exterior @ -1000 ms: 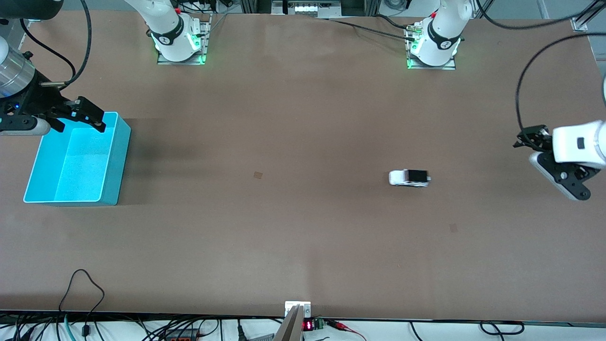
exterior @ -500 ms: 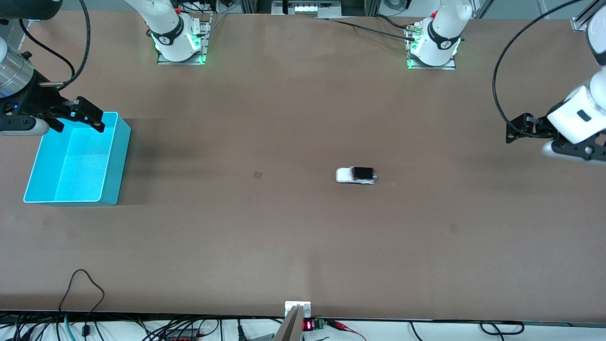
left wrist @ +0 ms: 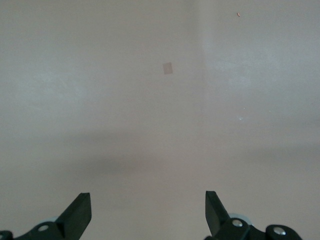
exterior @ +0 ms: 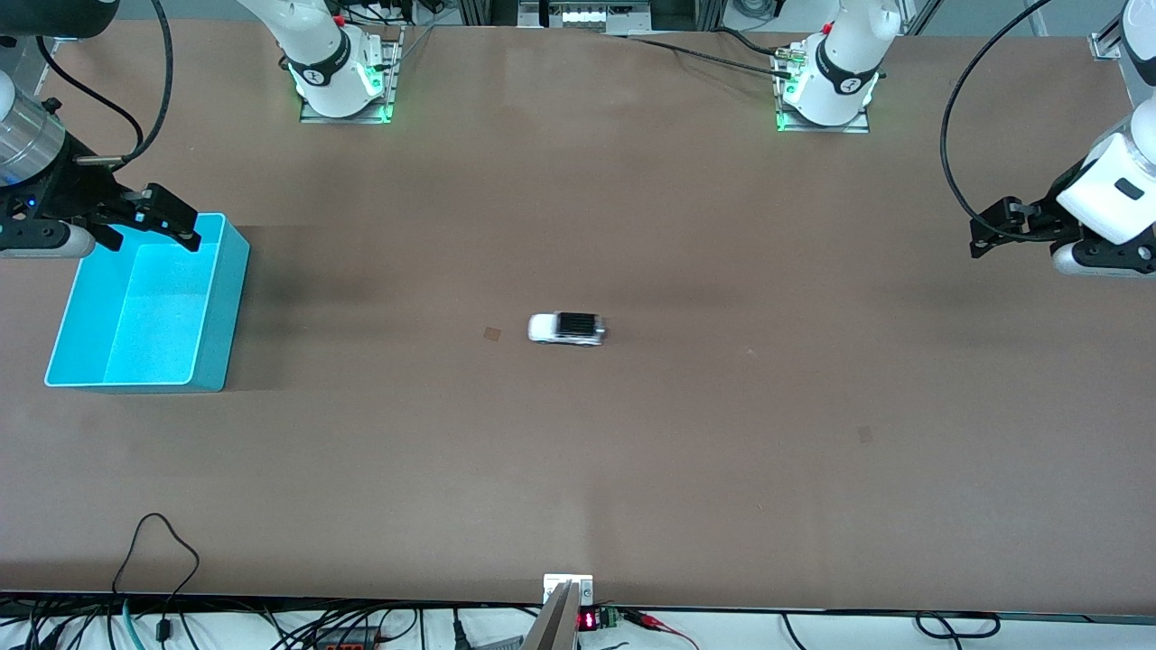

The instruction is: Wind and store white jeep toy

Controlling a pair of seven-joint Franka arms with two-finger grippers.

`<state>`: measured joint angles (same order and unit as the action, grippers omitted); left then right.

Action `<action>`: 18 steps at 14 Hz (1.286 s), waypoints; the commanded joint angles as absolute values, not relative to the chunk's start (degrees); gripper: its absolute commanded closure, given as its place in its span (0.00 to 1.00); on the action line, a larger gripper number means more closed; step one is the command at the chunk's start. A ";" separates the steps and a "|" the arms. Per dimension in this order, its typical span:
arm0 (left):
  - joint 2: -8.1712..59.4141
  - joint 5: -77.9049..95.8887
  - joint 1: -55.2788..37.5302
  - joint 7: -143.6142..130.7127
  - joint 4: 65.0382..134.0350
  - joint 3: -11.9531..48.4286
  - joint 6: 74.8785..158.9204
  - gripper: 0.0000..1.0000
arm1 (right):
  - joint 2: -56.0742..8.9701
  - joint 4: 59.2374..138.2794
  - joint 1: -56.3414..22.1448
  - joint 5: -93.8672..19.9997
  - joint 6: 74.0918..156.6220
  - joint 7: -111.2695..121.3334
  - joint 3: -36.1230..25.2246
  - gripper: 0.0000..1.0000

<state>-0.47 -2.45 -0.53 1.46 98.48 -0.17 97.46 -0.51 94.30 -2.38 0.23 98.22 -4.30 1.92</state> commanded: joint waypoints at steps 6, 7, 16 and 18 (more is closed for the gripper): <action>-2.11 -2.11 -1.41 -0.18 99.23 -0.61 95.98 0.00 | -0.26 94.40 -2.11 0.09 97.65 -3.78 1.85 0.00; -2.11 -2.11 -1.32 -0.09 99.23 -0.62 95.89 0.00 | -0.52 94.31 -2.02 0.09 97.65 -3.61 1.85 0.00; -2.11 -2.11 -1.85 0.53 99.14 -0.35 95.71 0.00 | -6.50 94.83 -3.95 0.61 92.99 9.71 2.20 0.00; -2.02 -2.11 -1.85 0.44 98.79 -0.44 95.98 0.00 | -7.99 96.23 -4.04 0.62 94.04 21.04 2.20 0.00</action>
<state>-1.01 -2.43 -1.34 0.46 98.61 -0.05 96.28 -7.22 95.17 -3.77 0.23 94.03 12.20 2.24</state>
